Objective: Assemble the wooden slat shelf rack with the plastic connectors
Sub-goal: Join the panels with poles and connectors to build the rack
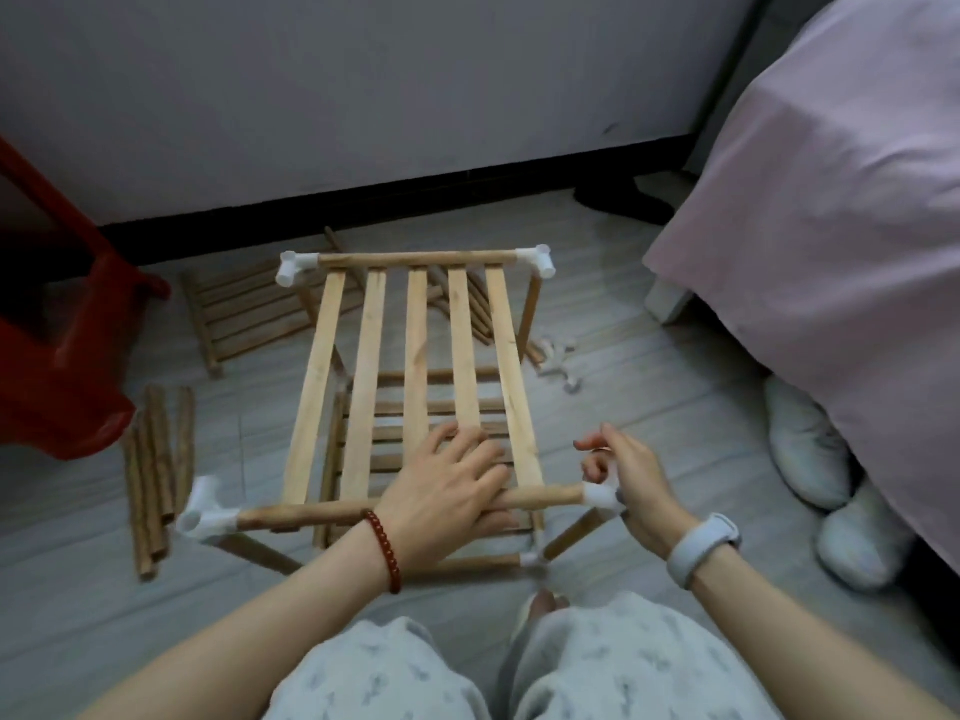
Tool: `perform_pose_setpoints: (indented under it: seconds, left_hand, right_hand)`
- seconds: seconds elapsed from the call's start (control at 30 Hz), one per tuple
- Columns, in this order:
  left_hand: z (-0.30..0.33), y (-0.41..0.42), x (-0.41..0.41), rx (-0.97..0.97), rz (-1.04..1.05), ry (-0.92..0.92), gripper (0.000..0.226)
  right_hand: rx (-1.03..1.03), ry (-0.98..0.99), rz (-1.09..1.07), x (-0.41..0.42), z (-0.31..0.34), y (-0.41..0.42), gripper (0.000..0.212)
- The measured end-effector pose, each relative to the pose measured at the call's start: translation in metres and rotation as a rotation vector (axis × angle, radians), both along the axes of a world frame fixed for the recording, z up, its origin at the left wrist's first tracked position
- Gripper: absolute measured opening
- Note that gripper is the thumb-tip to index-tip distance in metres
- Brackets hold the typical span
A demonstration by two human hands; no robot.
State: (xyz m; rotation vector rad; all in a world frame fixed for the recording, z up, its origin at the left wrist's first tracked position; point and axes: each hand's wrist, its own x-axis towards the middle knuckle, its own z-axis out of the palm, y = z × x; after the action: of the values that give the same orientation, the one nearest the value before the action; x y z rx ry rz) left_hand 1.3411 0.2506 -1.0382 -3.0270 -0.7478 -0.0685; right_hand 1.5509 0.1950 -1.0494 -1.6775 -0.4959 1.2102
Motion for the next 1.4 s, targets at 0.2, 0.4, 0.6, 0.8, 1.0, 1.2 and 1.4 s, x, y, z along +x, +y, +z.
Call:
perform_pose_setpoints:
  seconds: [0.2,0.4,0.6,0.8,1.0,1.2,1.4]
  left_hand:
    - [0.006,0.002,0.021,-0.155,-0.053,0.267,0.059]
    - [-0.012,0.008,0.020,0.027,-0.121,0.055,0.044]
    - [-0.021,0.006,0.022,0.063,-0.121,-0.037,0.041]
    - [-0.017,0.006,0.028,-0.086,-0.055,-0.007,0.050]
    - [0.006,0.008,-0.007,-0.301,0.165,-0.366,0.038]
    - [0.010,0.010,-0.110,-0.220,0.866,-0.638,0.014]
    - [-0.001,0.010,-0.148,-0.841,1.264,-0.833,0.033]
  right_hand:
    - [-0.029,-0.148,0.107,0.011,-0.012,0.008,0.037]
    - [0.041,-0.132,0.215,0.001,-0.015,0.018,0.035]
    - [0.101,-0.098,0.128,-0.005,-0.018,0.013,0.035]
    - [0.031,-0.513,0.300,0.003,-0.013,0.027,0.031]
    - [0.115,-1.274,0.578,-0.013,0.018,0.022,0.023]
    - [0.498,-1.329,1.287,-0.078,0.048,0.047,0.049]
    - [0.740,-1.526,1.562,-0.149,0.024,0.064,0.058]
